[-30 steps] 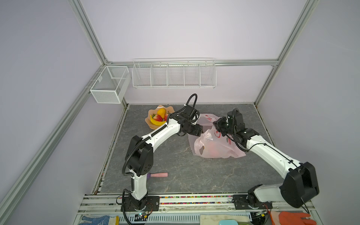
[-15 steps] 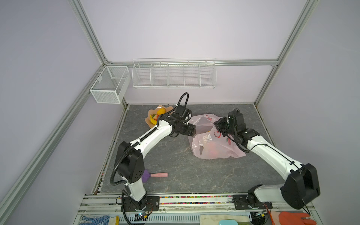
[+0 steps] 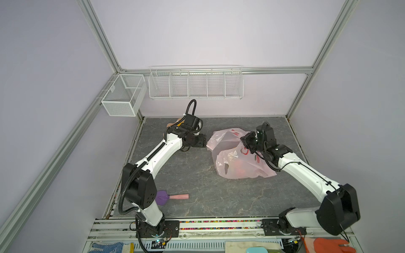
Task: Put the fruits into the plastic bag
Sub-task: 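Move the left gripper over the bowl above the yellow lemon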
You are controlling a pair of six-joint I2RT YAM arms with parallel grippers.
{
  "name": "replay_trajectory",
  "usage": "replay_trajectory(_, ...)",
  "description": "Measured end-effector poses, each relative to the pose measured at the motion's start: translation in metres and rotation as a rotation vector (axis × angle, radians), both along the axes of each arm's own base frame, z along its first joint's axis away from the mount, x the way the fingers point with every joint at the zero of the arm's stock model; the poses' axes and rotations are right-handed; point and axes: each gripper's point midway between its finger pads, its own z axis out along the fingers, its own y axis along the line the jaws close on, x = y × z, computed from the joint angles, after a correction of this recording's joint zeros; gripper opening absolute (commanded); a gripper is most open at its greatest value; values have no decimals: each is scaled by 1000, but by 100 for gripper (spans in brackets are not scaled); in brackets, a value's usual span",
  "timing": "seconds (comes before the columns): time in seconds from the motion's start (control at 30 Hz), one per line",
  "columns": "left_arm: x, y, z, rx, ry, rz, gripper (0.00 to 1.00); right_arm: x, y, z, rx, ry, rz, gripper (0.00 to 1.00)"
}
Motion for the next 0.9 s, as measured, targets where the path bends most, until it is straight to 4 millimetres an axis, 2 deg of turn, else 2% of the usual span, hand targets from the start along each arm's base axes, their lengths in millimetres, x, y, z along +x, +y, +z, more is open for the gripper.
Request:
replay_trajectory(0.17, 16, 29, 3, 54, -10, 97, 77, 0, 0, 0, 0, 0, 0, 6)
replay_trajectory(0.37, 56, 54, 12, 83, -51, 198, 78, 0, 0, 0, -5, -3, 5, 6)
replay_trajectory(0.63, 117, 84, -8, 108, -42, 319, 77, -2, 0, -3, -19, 8, 14, 6)
replay_trajectory(0.9, 175, 103, -22, 85, -66, 400, 77, -5, -1, -7, -38, 28, 20, 6)
